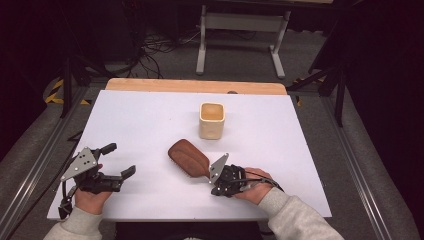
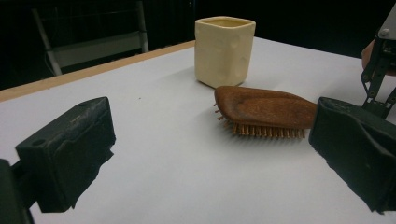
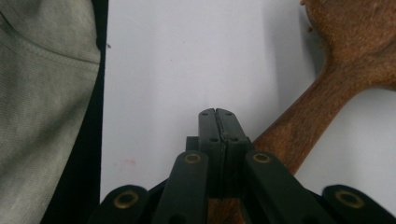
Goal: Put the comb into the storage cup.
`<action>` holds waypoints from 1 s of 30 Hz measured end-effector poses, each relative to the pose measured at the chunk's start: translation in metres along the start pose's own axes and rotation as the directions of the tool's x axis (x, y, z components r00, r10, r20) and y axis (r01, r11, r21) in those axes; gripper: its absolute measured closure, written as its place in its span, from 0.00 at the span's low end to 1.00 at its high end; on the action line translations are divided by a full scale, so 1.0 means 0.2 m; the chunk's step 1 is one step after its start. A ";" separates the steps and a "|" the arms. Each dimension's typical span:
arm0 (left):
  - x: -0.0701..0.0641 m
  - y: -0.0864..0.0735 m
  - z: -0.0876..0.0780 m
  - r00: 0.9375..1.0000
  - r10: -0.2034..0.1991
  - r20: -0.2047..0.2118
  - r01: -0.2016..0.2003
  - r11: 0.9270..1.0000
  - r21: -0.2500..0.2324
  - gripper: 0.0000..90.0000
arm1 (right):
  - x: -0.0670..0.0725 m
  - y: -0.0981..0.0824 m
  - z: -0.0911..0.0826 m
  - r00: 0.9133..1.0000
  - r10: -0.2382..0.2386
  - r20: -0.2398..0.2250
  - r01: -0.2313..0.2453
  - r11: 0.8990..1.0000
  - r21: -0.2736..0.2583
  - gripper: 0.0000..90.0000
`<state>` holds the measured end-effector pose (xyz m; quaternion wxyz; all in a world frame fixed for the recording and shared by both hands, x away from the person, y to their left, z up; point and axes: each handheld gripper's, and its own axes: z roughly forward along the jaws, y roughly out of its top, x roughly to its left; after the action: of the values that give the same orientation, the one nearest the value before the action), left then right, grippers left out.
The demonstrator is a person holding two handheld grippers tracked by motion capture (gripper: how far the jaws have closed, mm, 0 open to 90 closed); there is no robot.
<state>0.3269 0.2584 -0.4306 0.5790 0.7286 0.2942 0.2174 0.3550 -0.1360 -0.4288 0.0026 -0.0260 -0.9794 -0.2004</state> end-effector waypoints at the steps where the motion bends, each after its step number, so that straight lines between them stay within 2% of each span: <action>1: 0.00 0.00 0.00 1.000 0.000 -0.001 0.000 1.000 0.000 0.01 | 0.00 0.00 0.00 1.000 0.001 -0.003 -0.001 1.000 0.000 1.00; 2: 0.00 0.00 0.00 1.000 0.000 0.000 0.000 1.000 0.000 0.01 | -0.01 -0.01 0.00 1.000 -0.001 0.011 0.001 1.000 0.004 1.00; 9: 0.00 0.00 0.00 1.000 -0.003 -0.002 0.003 1.000 -0.002 0.01 | -0.04 -0.04 -0.01 0.999 0.012 0.042 -0.013 1.000 0.015 1.00; 11: 0.00 0.00 0.00 1.000 -0.003 -0.002 0.003 1.000 -0.001 0.01 | -0.04 -0.05 -0.02 0.999 0.019 0.039 -0.020 1.000 0.016 1.00; 16: 0.00 0.00 0.00 1.000 -0.003 -0.002 0.003 1.000 -0.001 0.01 | -0.07 -0.07 -0.02 0.997 0.031 0.071 -0.033 0.999 0.035 1.00; 17: 0.00 0.00 0.00 1.000 -0.004 -0.002 0.004 1.000 -0.001 0.01 | -0.07 -0.07 -0.03 0.996 0.046 0.075 -0.049 0.998 0.043 1.00; 18: 0.00 0.00 0.00 1.000 -0.004 -0.002 0.004 1.000 -0.002 0.01 | -0.07 -0.08 -0.03 0.995 0.045 0.092 -0.050 0.998 0.049 1.00; 20: 0.00 0.00 0.00 1.000 -0.002 -0.002 0.002 1.000 -0.001 0.01 | -0.09 -0.09 -0.04 0.995 0.040 0.095 -0.044 0.998 0.042 1.00; 21: 0.00 0.00 0.00 1.000 -0.002 -0.002 0.002 1.000 -0.002 0.01 | -0.09 -0.09 -0.04 0.993 0.050 0.107 -0.056 0.997 0.051 1.00; 22: 0.00 0.00 0.00 1.000 -0.005 -0.003 0.005 1.000 -0.003 0.01 | -0.10 -0.09 -0.04 0.993 0.038 0.116 -0.044 0.998 0.045 1.00; 23: 0.00 0.00 0.00 1.000 -0.005 -0.003 0.005 1.000 -0.003 0.01 | -0.11 -0.10 -0.04 0.992 0.050 0.117 -0.057 0.997 0.053 1.00; 30: 0.00 0.00 0.00 1.000 0.006 -0.007 -0.006 1.000 -0.007 0.01 | -0.15 -0.12 -0.05 0.987 0.055 0.151 -0.063 0.997 0.049 1.00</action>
<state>0.3270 0.2585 -0.4309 0.5800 0.7267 0.2933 0.2224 0.3846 -0.1639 -0.4294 -0.0643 -0.0697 -0.9806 -0.1713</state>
